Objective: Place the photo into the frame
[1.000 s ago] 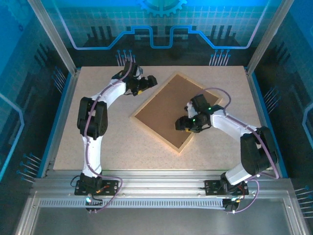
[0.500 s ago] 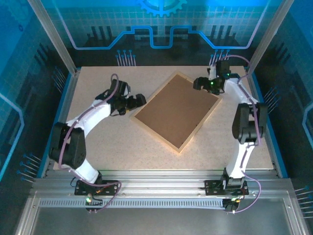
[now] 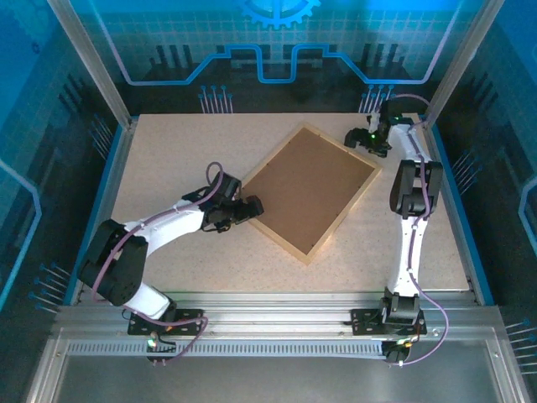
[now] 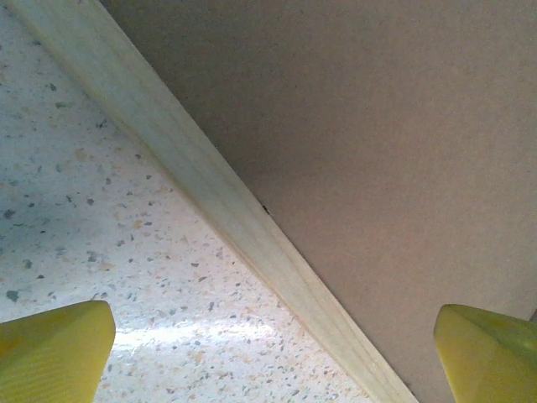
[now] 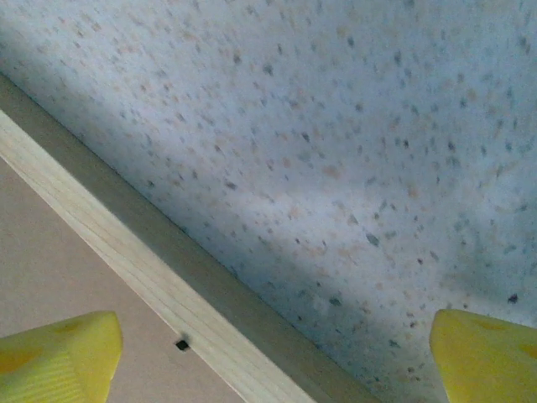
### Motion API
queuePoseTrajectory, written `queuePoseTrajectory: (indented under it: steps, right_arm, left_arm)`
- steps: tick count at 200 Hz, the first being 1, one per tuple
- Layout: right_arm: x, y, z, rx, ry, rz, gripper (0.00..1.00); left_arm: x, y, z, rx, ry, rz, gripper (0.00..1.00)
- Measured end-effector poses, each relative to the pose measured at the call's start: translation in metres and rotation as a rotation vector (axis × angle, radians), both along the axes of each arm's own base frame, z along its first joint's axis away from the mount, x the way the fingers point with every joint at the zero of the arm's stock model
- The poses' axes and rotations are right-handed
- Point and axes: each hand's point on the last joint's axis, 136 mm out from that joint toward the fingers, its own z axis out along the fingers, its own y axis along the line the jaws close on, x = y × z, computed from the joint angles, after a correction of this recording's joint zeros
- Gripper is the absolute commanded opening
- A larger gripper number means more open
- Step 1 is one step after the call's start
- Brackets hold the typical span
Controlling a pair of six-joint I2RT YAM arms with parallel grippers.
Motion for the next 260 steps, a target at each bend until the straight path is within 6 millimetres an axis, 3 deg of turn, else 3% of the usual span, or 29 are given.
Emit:
queuePoseTrajectory:
  steps: [24, 42, 96, 113, 143, 185, 217, 238, 260]
  right_arm:
    - [-0.015, 0.002, -0.015, 0.015, 0.038, 0.017, 0.95]
    - [-0.025, 0.004, -0.012, 0.018, 0.014, 0.020, 0.94]
    - [-0.082, 0.011, -0.004, 0.057, 0.042, -0.008, 0.92]
    - [-0.103, 0.014, -0.003, 0.067, 0.058, -0.024, 0.92]
    - [-0.142, 0.026, -0.004, 0.081, 0.101, -0.039, 0.92]
    - [-0.197, 0.067, -0.007, 0.029, 0.175, 0.026, 0.91]
    - [-0.238, 0.086, -0.007, -0.017, 0.241, 0.067, 0.91]
    - [-0.245, 0.088, -0.001, -0.017, 0.248, 0.068, 0.91]
    - [-0.229, 0.090, 0.017, -0.018, 0.191, 0.084, 0.89]
  left_arm:
    - [0.009, -0.005, 0.005, -0.035, -0.035, 0.022, 0.99]
    - [0.017, -0.009, 0.005, -0.055, -0.055, 0.035, 0.99]
    - [0.030, -0.003, -0.026, 0.007, -0.013, 0.069, 0.99]
    - [0.036, 0.006, -0.035, 0.041, 0.004, 0.087, 0.99]
    - [0.054, 0.030, -0.032, 0.074, -0.007, 0.130, 0.99]
    - [0.089, 0.072, -0.027, 0.133, -0.036, 0.188, 0.99]
    - [0.115, 0.083, -0.023, 0.179, -0.068, 0.172, 0.99]
    - [0.127, 0.082, -0.015, 0.176, -0.094, 0.155, 0.99]
    - [0.133, 0.079, -0.006, 0.154, -0.115, 0.135, 0.99]
